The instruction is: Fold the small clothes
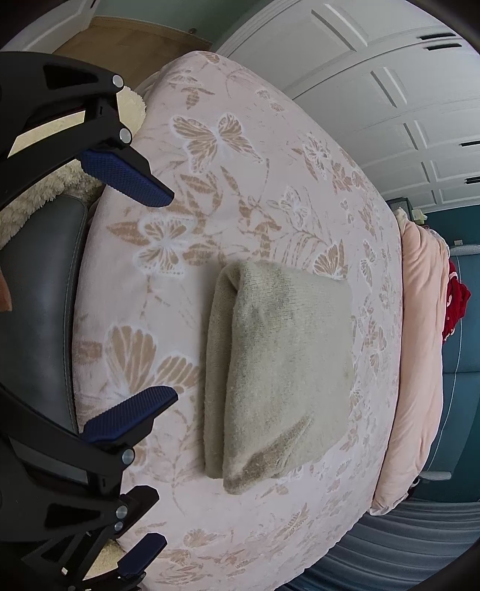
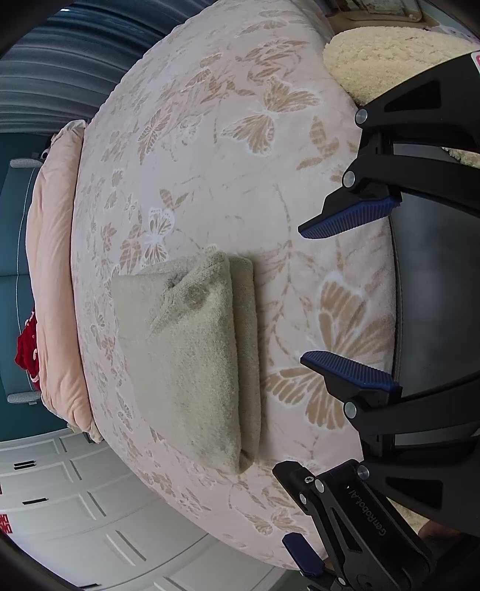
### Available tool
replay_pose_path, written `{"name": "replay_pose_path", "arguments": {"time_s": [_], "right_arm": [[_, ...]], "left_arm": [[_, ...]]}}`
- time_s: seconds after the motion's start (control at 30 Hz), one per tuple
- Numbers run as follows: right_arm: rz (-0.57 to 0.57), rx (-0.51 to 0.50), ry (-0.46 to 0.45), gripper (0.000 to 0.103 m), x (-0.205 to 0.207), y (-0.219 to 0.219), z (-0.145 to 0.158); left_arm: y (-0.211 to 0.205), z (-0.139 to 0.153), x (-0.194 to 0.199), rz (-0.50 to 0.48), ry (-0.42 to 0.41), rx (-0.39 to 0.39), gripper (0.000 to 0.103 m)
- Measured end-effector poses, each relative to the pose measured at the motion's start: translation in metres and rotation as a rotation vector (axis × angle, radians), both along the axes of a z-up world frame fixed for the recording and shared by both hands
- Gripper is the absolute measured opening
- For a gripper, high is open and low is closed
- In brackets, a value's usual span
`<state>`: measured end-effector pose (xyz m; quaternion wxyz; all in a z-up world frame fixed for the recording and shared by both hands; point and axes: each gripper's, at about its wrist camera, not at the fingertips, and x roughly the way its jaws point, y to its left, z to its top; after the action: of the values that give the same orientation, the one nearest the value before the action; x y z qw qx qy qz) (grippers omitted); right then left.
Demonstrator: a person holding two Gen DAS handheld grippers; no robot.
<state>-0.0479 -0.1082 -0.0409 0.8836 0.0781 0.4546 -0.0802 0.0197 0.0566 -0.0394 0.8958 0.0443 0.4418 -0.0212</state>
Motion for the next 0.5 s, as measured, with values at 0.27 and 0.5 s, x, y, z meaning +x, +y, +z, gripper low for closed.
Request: {"name": "replay_pose_path", "arguments": {"time_s": [0.27,0.5], "right_arm": [[-0.033,-0.007,-0.008,0.062,-0.003,-0.001,0.002],[0.030,-0.003,-0.005,0.065,-0.002,0.009,0.003]], "left_arm": [[-0.004,0.005,-0.001,-0.008,-0.042,0.020,0.095],[-0.004,0.010,-0.001,-0.031,-0.051,-0.024,0.092]]}}
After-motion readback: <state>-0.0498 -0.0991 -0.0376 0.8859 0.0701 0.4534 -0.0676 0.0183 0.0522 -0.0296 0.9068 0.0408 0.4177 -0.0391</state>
